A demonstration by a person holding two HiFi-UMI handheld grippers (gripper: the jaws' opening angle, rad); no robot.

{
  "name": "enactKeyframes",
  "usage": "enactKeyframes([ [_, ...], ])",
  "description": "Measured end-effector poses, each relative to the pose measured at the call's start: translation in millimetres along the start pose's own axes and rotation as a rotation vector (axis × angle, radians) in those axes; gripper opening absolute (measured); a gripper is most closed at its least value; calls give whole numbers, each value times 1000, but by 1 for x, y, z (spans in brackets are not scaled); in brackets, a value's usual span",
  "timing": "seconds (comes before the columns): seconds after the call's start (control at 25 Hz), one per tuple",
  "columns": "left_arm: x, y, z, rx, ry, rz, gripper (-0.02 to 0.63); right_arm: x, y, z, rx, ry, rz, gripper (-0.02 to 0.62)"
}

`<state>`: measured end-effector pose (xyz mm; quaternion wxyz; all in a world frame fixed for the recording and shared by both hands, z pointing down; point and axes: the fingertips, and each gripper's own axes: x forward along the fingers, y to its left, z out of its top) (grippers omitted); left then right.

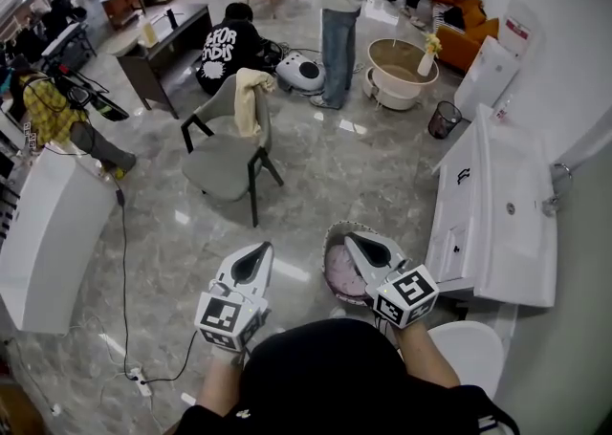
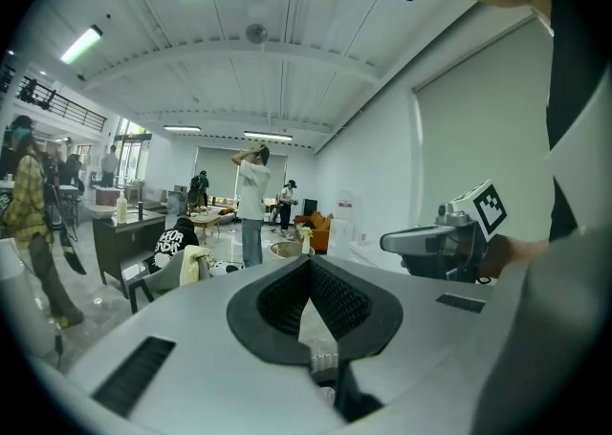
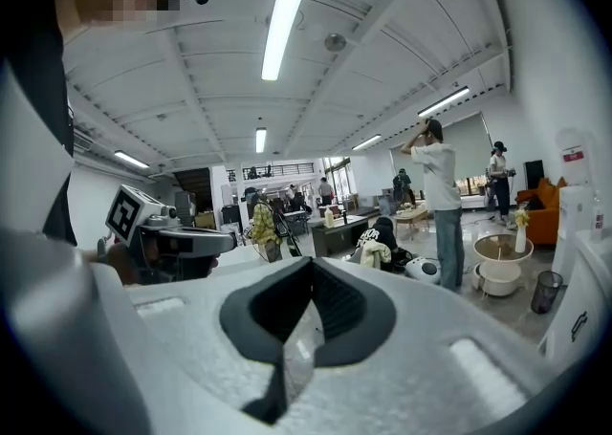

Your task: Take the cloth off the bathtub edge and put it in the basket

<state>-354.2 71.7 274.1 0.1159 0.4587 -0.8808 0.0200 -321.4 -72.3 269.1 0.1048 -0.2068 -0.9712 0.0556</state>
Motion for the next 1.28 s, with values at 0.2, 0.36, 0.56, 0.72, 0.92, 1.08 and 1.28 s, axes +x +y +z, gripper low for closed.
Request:
enactKeyframes([
  [0.2, -2, 3, 3, 8, -4, 2, 14, 6, 6, 1, 0, -3, 16, -3],
  [0.36, -3, 3, 0, 8, 0, 6, 14, 7, 5, -3, 18, -4, 13, -5],
  [0.56, -7, 1, -1, 15, 8, 5, 14, 6, 7, -5, 39, -8, 16, -5],
  [0.72, -11, 1, -1, 14, 9, 8, 14, 6, 10, -7, 40, -3, 24, -5],
  [0.92, -13, 0, -4, 13, 12, 8, 14, 6, 13, -11, 49, 2, 25, -5],
  [1.08, -13, 1, -8, 8, 20, 11, 14, 6, 12, -15, 58, 8, 21, -5],
  [1.28, -10, -2, -5, 10, 20, 15, 14, 2, 5, -14, 62, 11, 14, -5],
])
